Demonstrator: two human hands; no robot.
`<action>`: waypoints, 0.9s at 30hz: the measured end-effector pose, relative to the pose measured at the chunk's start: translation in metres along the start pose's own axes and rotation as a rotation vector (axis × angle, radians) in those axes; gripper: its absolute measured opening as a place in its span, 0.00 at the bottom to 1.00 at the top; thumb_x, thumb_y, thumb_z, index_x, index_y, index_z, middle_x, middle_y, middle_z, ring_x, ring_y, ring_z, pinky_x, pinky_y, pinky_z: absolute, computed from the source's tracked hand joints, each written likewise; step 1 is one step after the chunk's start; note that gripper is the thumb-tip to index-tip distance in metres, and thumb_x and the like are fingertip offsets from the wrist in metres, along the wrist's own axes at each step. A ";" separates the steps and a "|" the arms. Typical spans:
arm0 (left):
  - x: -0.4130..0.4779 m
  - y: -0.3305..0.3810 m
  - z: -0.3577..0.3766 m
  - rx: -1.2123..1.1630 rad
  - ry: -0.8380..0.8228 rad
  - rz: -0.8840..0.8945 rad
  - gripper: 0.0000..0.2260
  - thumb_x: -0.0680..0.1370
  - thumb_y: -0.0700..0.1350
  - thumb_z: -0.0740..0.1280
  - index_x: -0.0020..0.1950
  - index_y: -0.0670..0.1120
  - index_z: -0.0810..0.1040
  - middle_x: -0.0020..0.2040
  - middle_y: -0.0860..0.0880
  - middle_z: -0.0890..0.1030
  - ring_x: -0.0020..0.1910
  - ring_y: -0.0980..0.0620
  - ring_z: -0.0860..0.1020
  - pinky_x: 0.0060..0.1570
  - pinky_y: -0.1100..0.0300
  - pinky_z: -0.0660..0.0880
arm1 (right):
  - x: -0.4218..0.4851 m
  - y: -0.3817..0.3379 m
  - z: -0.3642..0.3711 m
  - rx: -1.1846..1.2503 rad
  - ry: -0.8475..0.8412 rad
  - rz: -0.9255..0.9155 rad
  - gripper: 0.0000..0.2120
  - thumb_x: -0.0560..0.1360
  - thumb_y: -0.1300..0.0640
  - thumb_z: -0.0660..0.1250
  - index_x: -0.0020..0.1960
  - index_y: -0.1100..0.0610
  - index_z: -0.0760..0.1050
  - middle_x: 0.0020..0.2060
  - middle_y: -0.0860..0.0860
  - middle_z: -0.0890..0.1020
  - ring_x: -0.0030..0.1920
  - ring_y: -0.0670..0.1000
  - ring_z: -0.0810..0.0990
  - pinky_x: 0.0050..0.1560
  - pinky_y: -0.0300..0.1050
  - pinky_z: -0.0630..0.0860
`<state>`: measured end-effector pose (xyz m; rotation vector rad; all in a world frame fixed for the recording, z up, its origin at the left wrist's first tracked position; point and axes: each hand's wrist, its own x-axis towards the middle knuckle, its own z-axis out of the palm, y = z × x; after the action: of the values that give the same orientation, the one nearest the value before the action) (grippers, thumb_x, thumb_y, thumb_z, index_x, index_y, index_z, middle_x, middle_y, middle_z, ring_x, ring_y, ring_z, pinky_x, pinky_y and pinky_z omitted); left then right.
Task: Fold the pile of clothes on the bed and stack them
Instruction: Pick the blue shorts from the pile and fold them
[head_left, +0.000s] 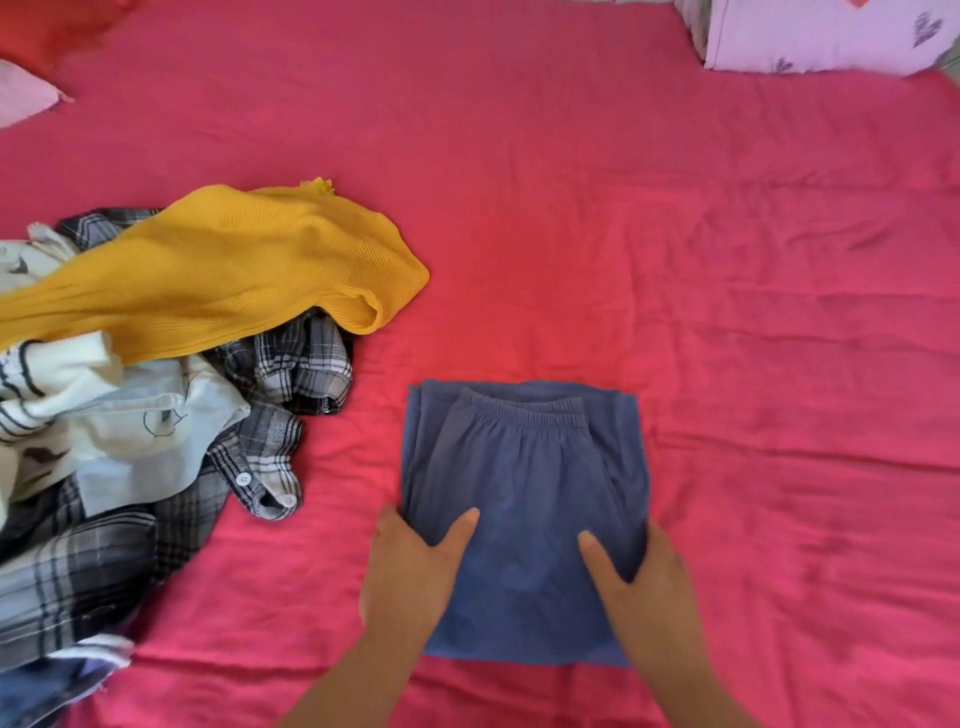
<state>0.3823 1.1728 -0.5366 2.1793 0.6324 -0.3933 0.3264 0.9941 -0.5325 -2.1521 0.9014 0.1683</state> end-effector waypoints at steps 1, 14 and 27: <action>-0.001 0.001 -0.002 0.018 -0.026 0.000 0.33 0.70 0.58 0.70 0.65 0.38 0.68 0.62 0.40 0.75 0.62 0.41 0.73 0.59 0.51 0.70 | -0.005 -0.001 0.002 0.013 -0.033 0.037 0.42 0.66 0.35 0.66 0.70 0.61 0.64 0.63 0.58 0.75 0.63 0.58 0.73 0.62 0.51 0.71; -0.039 0.007 -0.049 -0.547 -0.404 -0.271 0.11 0.75 0.40 0.69 0.55 0.39 0.77 0.49 0.39 0.82 0.46 0.41 0.81 0.41 0.52 0.78 | -0.025 0.000 -0.048 0.453 -0.200 0.315 0.18 0.64 0.54 0.76 0.48 0.65 0.79 0.43 0.61 0.84 0.44 0.59 0.83 0.49 0.57 0.79; -0.139 0.125 -0.069 -0.401 -0.626 -0.059 0.07 0.76 0.34 0.64 0.53 0.39 0.76 0.39 0.41 0.79 0.34 0.47 0.77 0.30 0.61 0.71 | -0.087 -0.006 -0.188 0.650 -0.042 0.376 0.03 0.69 0.71 0.68 0.38 0.66 0.78 0.32 0.58 0.80 0.33 0.56 0.76 0.37 0.48 0.74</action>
<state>0.3417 1.1166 -0.3497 1.5409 0.3780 -0.8560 0.2351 0.9114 -0.3658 -1.3697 1.1428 0.0873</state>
